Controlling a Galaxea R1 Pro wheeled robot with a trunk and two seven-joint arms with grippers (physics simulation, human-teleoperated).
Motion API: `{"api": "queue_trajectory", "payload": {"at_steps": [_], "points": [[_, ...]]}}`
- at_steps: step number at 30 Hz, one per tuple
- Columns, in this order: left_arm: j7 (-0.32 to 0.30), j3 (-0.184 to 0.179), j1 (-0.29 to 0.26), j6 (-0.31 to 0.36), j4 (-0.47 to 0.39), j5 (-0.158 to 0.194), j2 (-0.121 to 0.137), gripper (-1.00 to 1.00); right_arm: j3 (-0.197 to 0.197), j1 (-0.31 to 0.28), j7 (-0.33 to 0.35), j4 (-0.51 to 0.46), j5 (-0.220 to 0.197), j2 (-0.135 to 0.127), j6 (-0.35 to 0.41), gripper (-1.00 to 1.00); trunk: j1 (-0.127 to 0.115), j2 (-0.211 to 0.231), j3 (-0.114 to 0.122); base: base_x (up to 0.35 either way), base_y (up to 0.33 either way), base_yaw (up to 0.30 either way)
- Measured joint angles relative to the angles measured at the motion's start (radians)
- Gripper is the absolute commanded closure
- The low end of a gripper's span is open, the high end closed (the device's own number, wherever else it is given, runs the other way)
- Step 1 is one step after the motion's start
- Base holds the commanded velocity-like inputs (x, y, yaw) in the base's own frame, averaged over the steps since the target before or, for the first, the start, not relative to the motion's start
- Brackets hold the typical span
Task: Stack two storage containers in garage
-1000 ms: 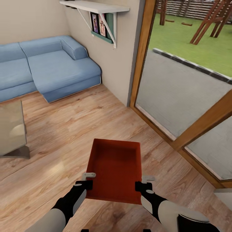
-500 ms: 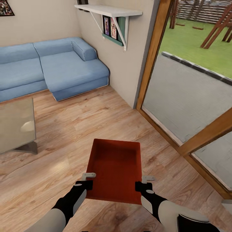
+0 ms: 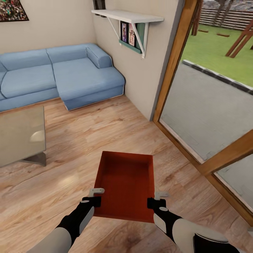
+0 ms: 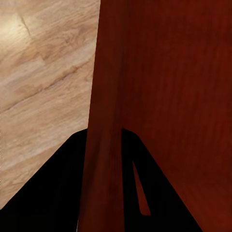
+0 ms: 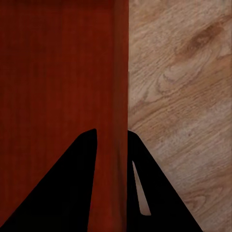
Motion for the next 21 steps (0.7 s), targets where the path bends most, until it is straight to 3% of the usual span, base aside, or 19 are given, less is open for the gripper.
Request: {"api": "queue_trajectory", "payload": {"at_steps": [21], "points": [[0.000,0.000,0.000,-0.001,0.001,0.001,0.000,1.00,0.002,0.000,0.000,0.001,-0.001,0.000,0.000,1.00,0.000,0.000,0.029,0.000,0.000,0.172]]}}
